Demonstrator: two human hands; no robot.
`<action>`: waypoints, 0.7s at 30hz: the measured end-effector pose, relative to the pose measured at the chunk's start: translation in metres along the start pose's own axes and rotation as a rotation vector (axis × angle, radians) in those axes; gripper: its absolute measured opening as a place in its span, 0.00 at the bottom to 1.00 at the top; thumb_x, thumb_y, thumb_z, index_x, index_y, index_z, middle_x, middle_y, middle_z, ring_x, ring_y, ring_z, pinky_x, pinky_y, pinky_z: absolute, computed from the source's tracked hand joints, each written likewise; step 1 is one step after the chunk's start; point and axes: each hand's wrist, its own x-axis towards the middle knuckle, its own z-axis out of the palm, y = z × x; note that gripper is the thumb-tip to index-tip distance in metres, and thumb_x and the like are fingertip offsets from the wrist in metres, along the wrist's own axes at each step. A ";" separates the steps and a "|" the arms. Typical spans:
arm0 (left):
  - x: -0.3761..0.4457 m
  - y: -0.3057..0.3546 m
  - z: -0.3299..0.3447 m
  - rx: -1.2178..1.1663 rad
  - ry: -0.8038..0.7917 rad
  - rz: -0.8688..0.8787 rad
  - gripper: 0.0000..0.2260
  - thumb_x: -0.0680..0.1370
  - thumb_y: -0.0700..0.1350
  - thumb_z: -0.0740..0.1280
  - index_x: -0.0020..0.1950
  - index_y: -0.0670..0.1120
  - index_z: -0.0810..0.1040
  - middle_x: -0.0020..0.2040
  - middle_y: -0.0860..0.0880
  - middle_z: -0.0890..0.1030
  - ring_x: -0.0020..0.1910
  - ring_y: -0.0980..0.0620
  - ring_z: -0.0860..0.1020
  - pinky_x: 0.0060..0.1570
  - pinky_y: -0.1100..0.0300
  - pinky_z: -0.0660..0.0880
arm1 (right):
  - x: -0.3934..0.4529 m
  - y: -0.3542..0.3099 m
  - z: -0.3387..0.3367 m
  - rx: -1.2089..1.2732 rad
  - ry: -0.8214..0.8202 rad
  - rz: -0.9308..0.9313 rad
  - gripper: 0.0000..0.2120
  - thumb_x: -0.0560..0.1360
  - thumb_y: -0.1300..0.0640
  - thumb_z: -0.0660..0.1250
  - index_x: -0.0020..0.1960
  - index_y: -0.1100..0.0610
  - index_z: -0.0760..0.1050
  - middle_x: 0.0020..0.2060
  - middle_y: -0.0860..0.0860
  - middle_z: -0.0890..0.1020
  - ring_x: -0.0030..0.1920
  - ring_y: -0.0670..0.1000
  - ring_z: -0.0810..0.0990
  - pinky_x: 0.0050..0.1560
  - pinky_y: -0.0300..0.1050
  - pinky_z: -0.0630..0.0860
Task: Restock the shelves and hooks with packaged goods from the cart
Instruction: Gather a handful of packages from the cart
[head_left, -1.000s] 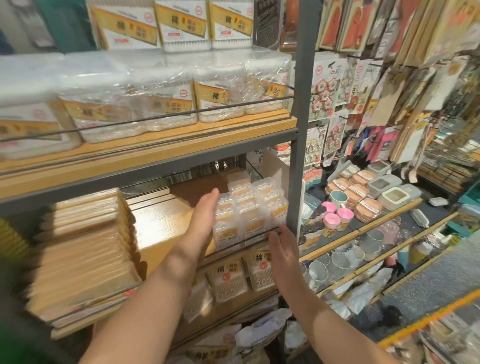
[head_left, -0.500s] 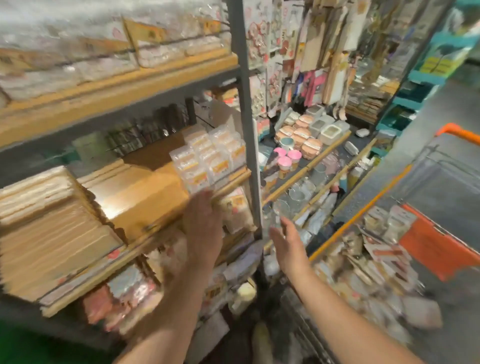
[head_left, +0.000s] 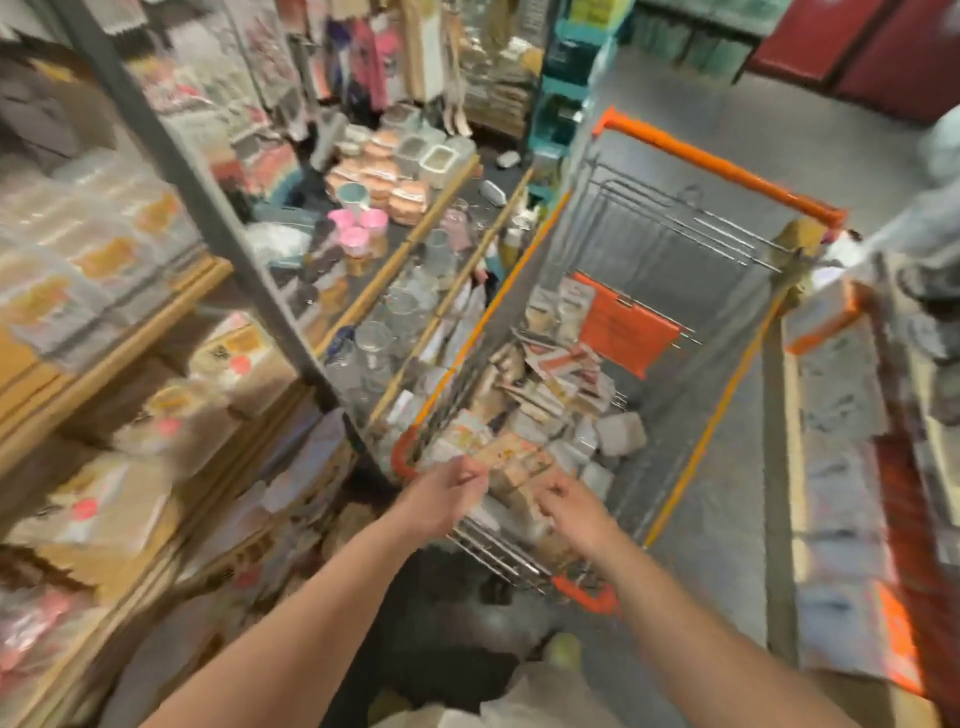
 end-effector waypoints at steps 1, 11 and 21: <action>0.012 0.002 0.009 0.010 -0.057 -0.004 0.07 0.79 0.50 0.63 0.43 0.49 0.73 0.42 0.46 0.74 0.44 0.54 0.72 0.50 0.56 0.67 | 0.004 0.013 -0.008 -0.026 -0.024 0.035 0.07 0.78 0.64 0.64 0.43 0.60 0.77 0.35 0.49 0.76 0.38 0.47 0.74 0.42 0.41 0.68; 0.121 0.002 0.083 -0.060 -0.095 -0.400 0.15 0.82 0.51 0.62 0.65 0.44 0.76 0.61 0.44 0.79 0.60 0.45 0.77 0.61 0.52 0.72 | 0.085 0.068 -0.074 -0.035 -0.294 0.214 0.11 0.75 0.58 0.63 0.34 0.57 0.71 0.34 0.56 0.74 0.41 0.57 0.73 0.41 0.45 0.64; 0.167 -0.042 0.116 -0.441 0.183 -0.745 0.12 0.79 0.50 0.65 0.60 0.46 0.76 0.55 0.47 0.81 0.50 0.51 0.78 0.47 0.56 0.71 | 0.204 0.099 -0.047 0.063 -0.250 0.516 0.14 0.78 0.49 0.65 0.56 0.58 0.73 0.46 0.56 0.75 0.46 0.56 0.75 0.45 0.46 0.68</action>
